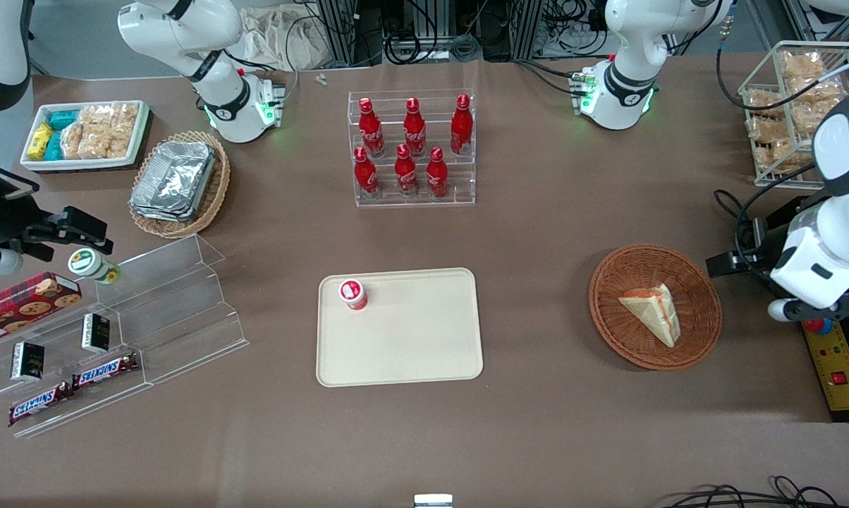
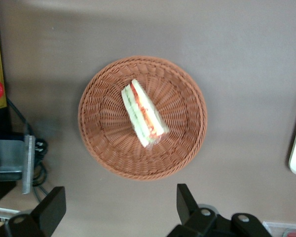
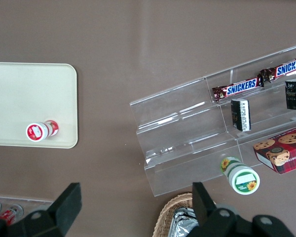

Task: Place sandwich from basket to tray
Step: 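Move the left gripper over the wrapped sandwich in the wicker basket, then lower the open left gripper around the sandwich and close it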

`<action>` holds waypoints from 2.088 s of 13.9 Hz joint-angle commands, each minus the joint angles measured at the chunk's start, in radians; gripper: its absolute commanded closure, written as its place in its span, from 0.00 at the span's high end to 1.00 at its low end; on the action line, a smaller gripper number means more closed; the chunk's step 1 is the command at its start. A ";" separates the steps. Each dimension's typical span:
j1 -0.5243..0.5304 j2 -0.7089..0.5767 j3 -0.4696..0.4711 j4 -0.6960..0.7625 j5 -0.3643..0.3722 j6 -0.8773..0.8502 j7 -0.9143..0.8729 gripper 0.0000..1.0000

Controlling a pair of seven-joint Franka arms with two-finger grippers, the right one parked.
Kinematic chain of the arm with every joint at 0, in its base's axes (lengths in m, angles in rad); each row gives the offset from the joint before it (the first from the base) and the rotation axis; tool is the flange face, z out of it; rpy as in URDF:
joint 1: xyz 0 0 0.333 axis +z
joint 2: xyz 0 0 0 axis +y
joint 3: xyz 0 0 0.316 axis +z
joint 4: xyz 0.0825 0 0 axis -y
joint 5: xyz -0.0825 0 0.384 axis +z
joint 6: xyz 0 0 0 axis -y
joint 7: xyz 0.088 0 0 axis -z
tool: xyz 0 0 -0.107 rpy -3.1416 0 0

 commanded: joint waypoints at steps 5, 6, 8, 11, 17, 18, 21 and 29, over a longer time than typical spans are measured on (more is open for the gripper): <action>-0.014 -0.034 -0.006 -0.316 0.002 0.343 -0.339 0.99; -0.014 -0.034 -0.006 -0.356 0.002 0.403 -0.392 0.99; -0.014 -0.026 -0.006 -0.405 0.002 0.489 -0.460 0.99; -0.014 -0.025 -0.003 -0.500 0.002 0.619 -0.508 0.99; -0.008 -0.017 0.000 -0.566 0.002 0.712 -0.543 0.99; -0.006 -0.009 0.000 -0.566 0.002 0.719 -0.546 0.99; -0.006 0.023 0.000 -0.560 0.002 0.768 -0.597 1.00; -0.003 0.064 0.000 -0.580 0.002 0.865 -0.606 0.94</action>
